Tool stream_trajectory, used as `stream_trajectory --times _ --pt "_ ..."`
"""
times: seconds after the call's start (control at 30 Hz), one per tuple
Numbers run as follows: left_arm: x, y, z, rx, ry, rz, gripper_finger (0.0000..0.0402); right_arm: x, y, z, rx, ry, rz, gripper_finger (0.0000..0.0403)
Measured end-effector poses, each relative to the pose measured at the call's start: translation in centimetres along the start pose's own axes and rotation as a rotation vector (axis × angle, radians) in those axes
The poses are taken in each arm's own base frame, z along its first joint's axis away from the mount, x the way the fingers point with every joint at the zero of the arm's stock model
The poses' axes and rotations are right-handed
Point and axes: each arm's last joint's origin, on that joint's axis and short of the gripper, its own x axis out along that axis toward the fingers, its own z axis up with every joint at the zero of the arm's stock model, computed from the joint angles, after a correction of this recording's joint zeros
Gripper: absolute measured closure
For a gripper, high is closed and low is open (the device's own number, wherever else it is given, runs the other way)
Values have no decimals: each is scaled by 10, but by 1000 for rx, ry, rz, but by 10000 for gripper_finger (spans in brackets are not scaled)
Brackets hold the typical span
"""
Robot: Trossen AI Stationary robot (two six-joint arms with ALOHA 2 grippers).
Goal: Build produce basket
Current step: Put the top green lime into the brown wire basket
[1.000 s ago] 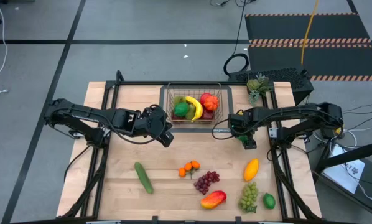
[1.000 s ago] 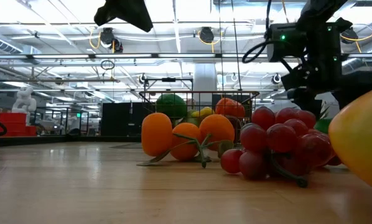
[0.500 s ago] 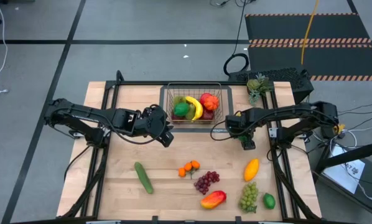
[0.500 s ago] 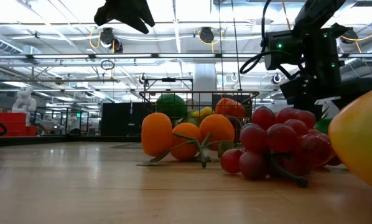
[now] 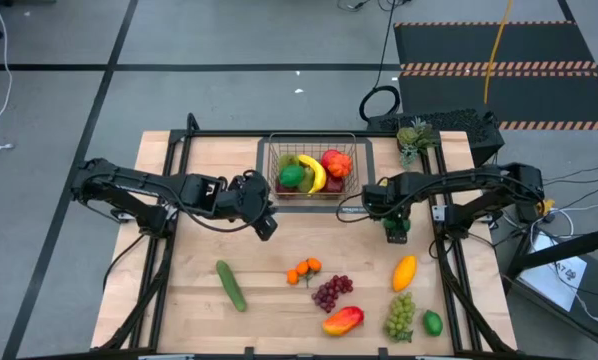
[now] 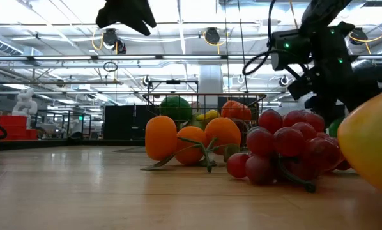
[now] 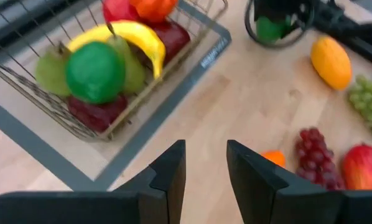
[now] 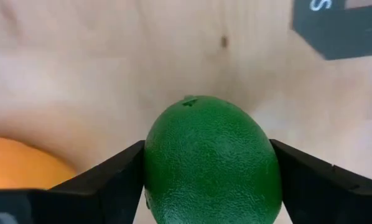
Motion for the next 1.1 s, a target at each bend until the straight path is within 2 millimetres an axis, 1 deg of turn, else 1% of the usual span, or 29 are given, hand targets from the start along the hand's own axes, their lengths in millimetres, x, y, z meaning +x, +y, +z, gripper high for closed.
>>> stream_trajectory --times 0.27,0.47,0.53,0.67,0.83,0.97,1.1 --pt "-1 1 -7 42 102 -30 284 -23 9 16 257 -82 239 97" --pt "-1 0 -9 75 147 -79 284 -46 19 22 395 -249 433 97" --pt "-1 0 -10 77 170 -94 284 -58 25 22 422 -344 485 98" --pt "-3 -2 -15 93 212 -106 284 -88 39 25 442 -613 599 98" --pt "-9 -5 -19 113 223 -134 284 -120 56 27 498 -964 661 98" --pt "-16 -7 -21 122 219 -156 284 -138 71 29 485 -1174 713 98" --pt "-22 -8 -24 129 218 -169 284 -147 82 31 511 -1333 724 98"
